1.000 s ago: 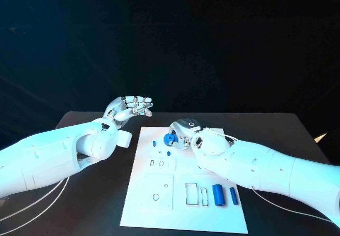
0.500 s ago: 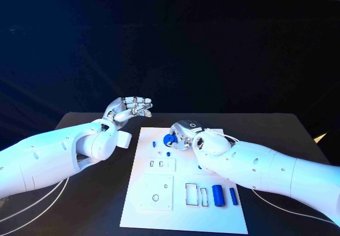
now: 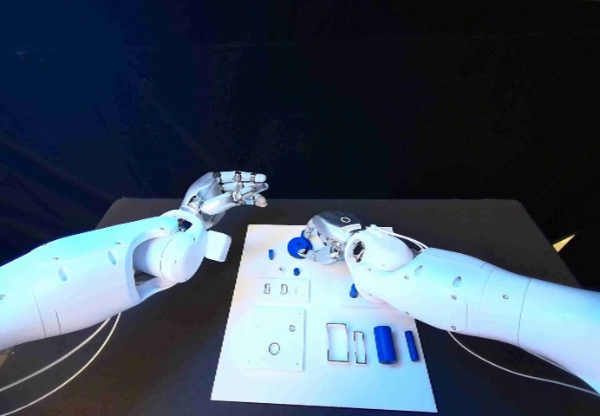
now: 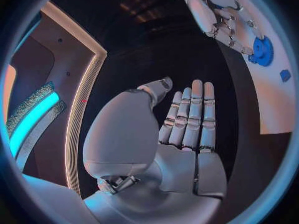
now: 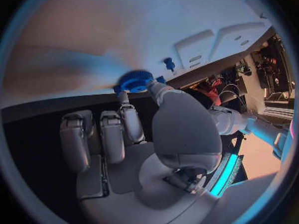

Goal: Assemble the parts on the task board

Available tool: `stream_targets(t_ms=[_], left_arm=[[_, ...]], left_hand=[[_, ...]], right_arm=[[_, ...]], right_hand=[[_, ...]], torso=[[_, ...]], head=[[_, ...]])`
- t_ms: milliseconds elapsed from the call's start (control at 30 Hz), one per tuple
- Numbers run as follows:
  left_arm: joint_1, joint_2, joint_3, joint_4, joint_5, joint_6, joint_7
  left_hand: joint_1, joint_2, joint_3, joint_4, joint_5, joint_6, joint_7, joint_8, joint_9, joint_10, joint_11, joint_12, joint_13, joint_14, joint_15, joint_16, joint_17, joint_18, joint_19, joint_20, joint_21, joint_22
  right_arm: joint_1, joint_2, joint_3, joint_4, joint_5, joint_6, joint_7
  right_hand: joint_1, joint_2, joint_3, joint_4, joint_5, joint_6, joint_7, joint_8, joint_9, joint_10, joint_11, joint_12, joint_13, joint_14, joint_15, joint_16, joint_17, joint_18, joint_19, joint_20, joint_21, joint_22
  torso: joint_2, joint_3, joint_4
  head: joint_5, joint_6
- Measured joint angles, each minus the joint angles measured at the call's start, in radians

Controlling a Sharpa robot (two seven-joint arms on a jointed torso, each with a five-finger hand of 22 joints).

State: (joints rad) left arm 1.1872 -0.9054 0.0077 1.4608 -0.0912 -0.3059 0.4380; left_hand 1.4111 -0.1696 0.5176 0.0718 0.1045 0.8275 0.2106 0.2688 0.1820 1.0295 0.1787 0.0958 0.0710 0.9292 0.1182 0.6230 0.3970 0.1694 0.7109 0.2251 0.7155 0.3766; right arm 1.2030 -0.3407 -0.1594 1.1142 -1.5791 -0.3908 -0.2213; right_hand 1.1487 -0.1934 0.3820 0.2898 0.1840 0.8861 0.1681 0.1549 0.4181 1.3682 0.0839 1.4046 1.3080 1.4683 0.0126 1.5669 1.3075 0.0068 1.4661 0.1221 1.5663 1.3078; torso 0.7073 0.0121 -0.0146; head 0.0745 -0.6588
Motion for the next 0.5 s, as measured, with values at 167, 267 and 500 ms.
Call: stream_targets(t_ms=[167,267,500], left_arm=[[0.000,-0.002,0.000,0.001,0.000,0.000,-0.001],[0.000,-0.004,0.000,0.001,0.000,0.000,-0.001],[0.000,-0.005,0.000,0.001,-0.001,0.000,-0.002]], left_hand=[[0.000,0.000,0.000,0.000,0.000,0.000,0.000,0.000,0.000,0.000,0.000,0.000,0.000,0.000,0.000,0.000,0.000,0.000,0.000,0.000,0.000,0.000],[0.000,0.000,0.000,0.000,0.000,0.000,0.000,0.000,0.000,-0.004,0.004,0.000,0.000,0.000,0.000,0.000,-0.001,0.000,0.000,0.000,0.000,0.000],[0.000,0.000,0.000,0.000,0.000,0.000,0.000,0.000,0.000,-0.004,0.004,0.000,0.000,0.000,0.000,0.000,-0.001,0.000,0.000,0.000,0.000,0.000]], right_arm=[[-0.001,-0.010,0.000,0.010,0.005,0.009,-0.003],[0.000,-0.018,0.000,0.021,0.008,0.011,-0.004],[0.000,-0.064,-0.001,0.078,0.011,0.003,-0.009]], right_hand=[[0.000,0.000,0.000,0.000,0.000,0.000,0.000,0.000,-0.001,0.000,0.000,0.000,0.000,0.000,0.000,0.000,0.000,0.000,0.000,0.000,0.000,0.000],[0.000,0.000,0.000,0.000,0.000,0.000,0.000,0.000,-0.001,0.000,0.000,0.000,0.000,0.000,0.000,0.000,0.000,0.000,0.000,0.000,0.000,0.000],[-0.005,0.005,0.000,0.000,0.010,0.003,-0.003,0.000,-0.001,0.008,0.000,0.006,0.000,0.000,0.000,0.000,0.000,0.000,0.000,0.000,0.000,0.000]], torso=[[0.000,0.0000,-0.0001],[0.000,0.0000,-0.0001],[0.000,0.0000,-0.0001]], head=[[-0.001,-0.001],[-0.001,-0.002],[-0.002,-0.003]])
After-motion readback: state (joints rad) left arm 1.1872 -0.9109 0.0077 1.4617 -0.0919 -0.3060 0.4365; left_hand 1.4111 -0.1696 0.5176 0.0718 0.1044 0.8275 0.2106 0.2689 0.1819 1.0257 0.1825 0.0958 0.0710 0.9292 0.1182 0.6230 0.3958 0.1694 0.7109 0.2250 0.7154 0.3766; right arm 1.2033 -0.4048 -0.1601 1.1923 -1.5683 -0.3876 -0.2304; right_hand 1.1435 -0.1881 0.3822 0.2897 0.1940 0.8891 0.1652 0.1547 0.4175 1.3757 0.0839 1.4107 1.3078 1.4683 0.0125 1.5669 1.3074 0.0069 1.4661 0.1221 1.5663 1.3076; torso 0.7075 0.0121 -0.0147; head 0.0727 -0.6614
